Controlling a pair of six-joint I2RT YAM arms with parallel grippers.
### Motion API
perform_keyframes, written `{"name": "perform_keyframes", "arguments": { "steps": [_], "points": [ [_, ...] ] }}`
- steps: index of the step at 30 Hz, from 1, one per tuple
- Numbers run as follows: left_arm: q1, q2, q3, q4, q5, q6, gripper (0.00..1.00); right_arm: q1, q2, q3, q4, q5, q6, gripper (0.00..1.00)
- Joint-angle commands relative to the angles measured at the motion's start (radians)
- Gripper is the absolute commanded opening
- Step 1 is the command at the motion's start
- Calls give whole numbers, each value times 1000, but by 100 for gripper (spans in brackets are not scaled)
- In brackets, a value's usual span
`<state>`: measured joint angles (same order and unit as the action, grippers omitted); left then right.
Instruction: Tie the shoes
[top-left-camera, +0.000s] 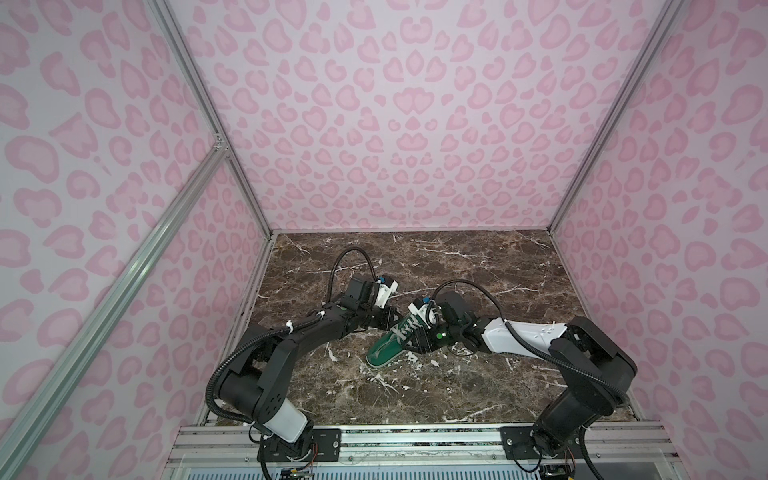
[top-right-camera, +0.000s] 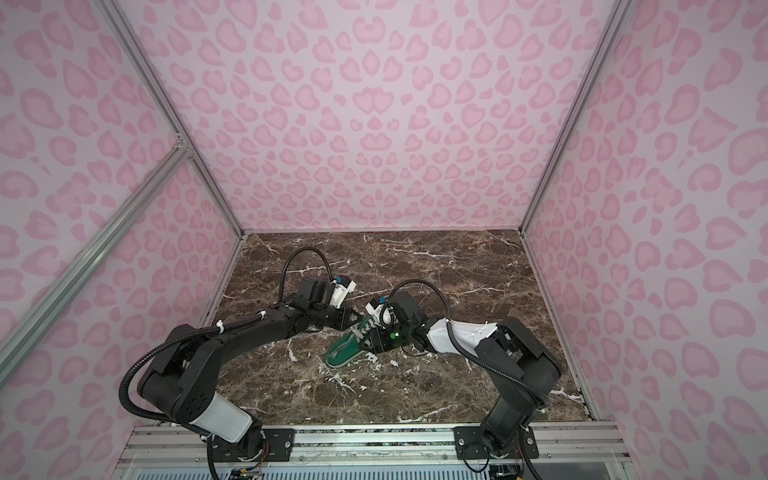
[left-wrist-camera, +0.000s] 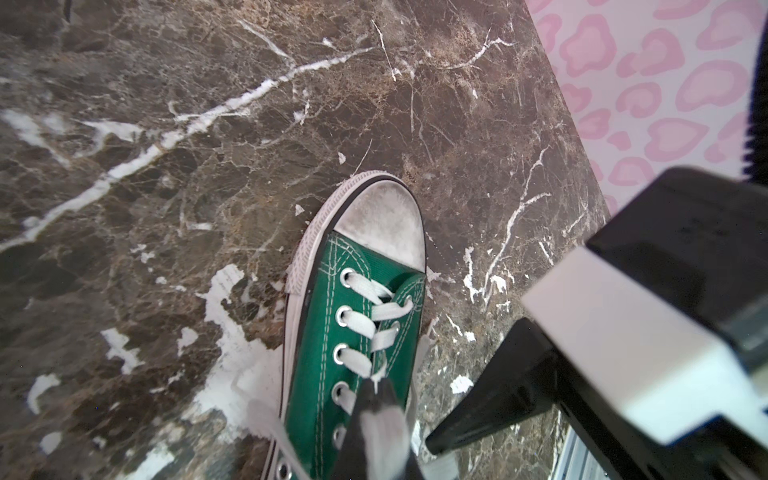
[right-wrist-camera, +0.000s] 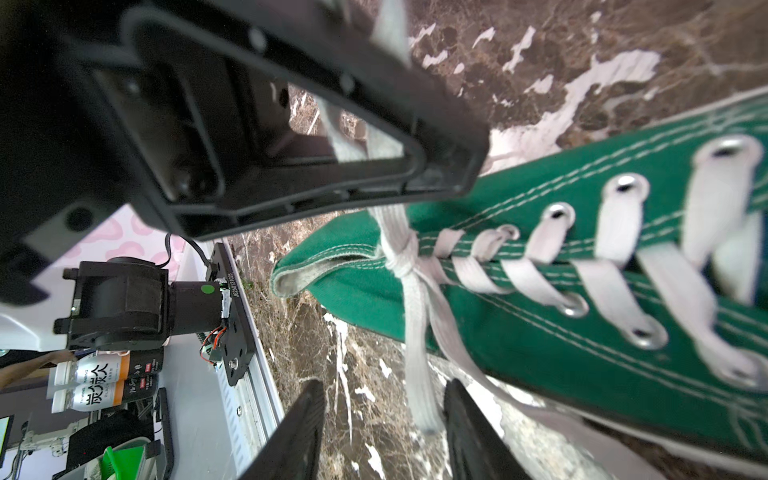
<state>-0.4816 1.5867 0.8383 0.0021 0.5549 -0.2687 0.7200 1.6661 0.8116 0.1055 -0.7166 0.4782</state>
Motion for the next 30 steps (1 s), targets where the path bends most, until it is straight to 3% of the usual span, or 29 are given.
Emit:
{"name": "perform_keyframes", "arguments": {
  "steps": [1,13,30],
  "points": [
    [1,1,10,20,18,-3,3,10,39,24,-6,-29,-12,48],
    [3,5,5,21,21,-4,3,27,96,59,-29,0,-22,46],
    [9,-2,-9,28,22,-10,3,44,133,101,-118,123,-62,31]
  ]
}}
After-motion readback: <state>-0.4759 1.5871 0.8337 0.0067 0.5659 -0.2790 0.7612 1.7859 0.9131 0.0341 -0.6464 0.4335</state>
